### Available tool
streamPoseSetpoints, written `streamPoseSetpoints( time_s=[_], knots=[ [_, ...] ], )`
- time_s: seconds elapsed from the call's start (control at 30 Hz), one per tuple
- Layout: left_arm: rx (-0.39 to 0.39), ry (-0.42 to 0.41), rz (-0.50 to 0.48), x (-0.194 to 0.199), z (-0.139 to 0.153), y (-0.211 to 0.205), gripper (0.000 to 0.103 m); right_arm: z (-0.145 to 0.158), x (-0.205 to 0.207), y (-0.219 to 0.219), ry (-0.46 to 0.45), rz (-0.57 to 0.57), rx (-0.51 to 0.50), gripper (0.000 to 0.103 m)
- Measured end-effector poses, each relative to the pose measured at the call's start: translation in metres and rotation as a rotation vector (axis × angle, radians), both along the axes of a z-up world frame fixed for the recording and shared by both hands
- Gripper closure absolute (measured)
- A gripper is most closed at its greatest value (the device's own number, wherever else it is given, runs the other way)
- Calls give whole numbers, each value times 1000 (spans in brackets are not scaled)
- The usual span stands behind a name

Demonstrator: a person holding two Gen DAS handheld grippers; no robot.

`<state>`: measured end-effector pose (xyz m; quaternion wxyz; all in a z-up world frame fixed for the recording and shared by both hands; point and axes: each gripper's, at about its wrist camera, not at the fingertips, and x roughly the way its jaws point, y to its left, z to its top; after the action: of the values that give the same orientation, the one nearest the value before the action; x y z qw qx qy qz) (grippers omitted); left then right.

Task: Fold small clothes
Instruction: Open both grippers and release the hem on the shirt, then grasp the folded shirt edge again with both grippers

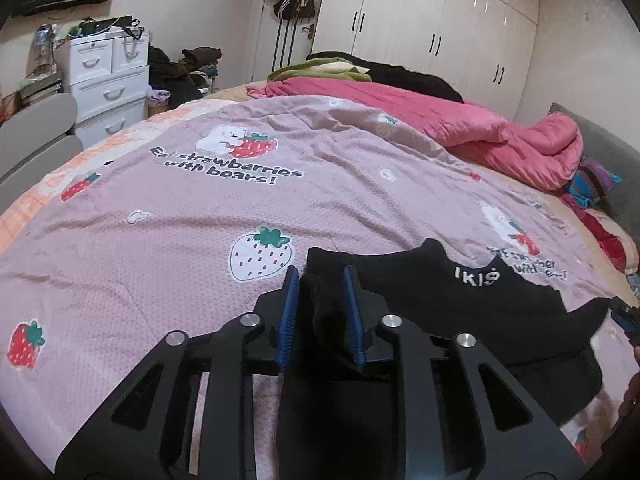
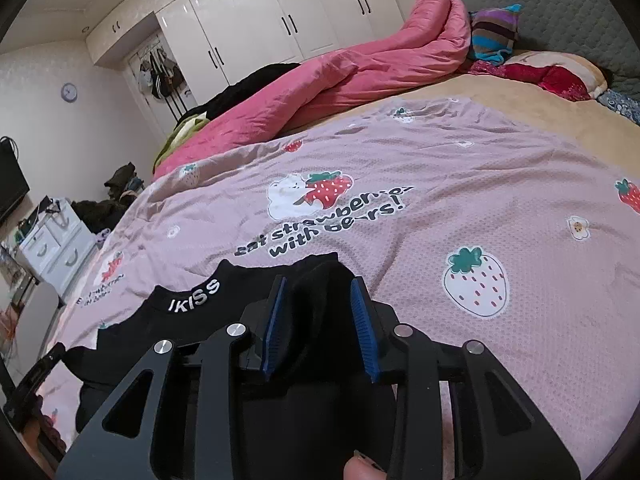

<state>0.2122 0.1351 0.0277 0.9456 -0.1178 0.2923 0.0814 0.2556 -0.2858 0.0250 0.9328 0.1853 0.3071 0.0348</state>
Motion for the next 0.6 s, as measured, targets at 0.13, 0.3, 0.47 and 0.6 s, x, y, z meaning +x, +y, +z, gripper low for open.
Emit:
streamPoseSetpoints(
  time_s=[0.13, 0.3, 0.47, 0.6],
  knots=[
    [1, -16, -4, -7, 6, -4, 76, 8, -11, -5, -31, -22, -5, 60],
    [10, -25, -11, -12, 10, -9, 57, 14, -25, -5, -62, 3, -11, 60],
    [27, -27, -21, -17, 12, -17, 38, 20, -35, 6, -82, 50, -56, 60],
    [27, -25, -60, -25, 10, -25, 37, 16, -36, 23, -68, 119, -107, 62]
  ],
)
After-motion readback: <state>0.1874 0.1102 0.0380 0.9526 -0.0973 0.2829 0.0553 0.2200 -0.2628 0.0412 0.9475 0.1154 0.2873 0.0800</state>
